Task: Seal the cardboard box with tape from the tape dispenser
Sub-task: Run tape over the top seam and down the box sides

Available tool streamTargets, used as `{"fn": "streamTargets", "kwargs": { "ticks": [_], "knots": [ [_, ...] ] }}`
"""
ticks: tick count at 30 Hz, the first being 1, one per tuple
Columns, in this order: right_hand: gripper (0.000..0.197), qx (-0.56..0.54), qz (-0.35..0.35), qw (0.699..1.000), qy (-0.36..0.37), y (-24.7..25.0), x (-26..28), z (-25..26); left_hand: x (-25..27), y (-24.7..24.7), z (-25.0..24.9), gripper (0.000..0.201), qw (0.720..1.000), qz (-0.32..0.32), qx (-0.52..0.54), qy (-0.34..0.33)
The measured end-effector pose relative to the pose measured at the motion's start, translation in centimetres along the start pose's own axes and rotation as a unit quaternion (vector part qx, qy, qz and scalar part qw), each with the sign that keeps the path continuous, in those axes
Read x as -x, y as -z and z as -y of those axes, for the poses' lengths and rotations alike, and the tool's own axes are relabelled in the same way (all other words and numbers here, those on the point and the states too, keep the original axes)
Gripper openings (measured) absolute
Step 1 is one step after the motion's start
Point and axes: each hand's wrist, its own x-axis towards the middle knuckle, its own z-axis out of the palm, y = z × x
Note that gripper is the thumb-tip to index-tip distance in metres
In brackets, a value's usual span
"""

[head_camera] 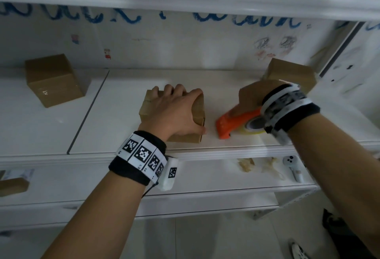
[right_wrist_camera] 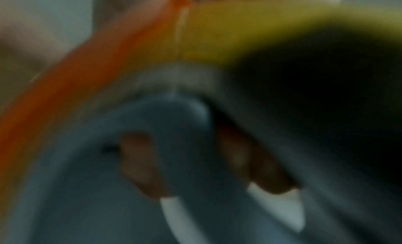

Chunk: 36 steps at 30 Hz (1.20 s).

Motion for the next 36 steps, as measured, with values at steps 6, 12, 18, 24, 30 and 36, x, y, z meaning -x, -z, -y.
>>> {"fn": "streamTargets", "kwargs": {
  "ticks": [6,12,18,24,30,36],
  "knots": [
    [0.068,0.001,0.016,1.0,-0.001,0.2,-0.4,-0.8,-0.2,-0.3,0.2,0.109,1.0,0.001,-0.001,-0.001],
    [0.072,-0.003,0.018,1.0,-0.024,-0.7,0.7,-2.0,-0.3,-0.3,0.5,0.111,1.0,-0.006,0.011,-0.006],
    [0.077,-0.082,-0.136,0.987,-0.013,0.6,3.0,-5.2,-0.2,-0.2,0.4,0.111,1.0,-0.003,0.011,-0.012],
    [0.08,-0.164,-0.16,0.972,0.053,0.7,5.0,-7.7,-0.3,0.1,0.5,0.11,1.0,0.0,0.007,-0.01],
    [0.068,-0.251,-0.123,0.96,0.015,-1.1,6.8,-7.1,-0.1,0.6,0.3,0.114,1.0,0.01,0.004,-0.016],
    [0.074,-0.294,-0.095,0.951,0.001,-2.3,5.7,-5.7,0.0,1.0,0.3,0.116,0.998,0.036,-0.033,-0.025]
  ]
}}
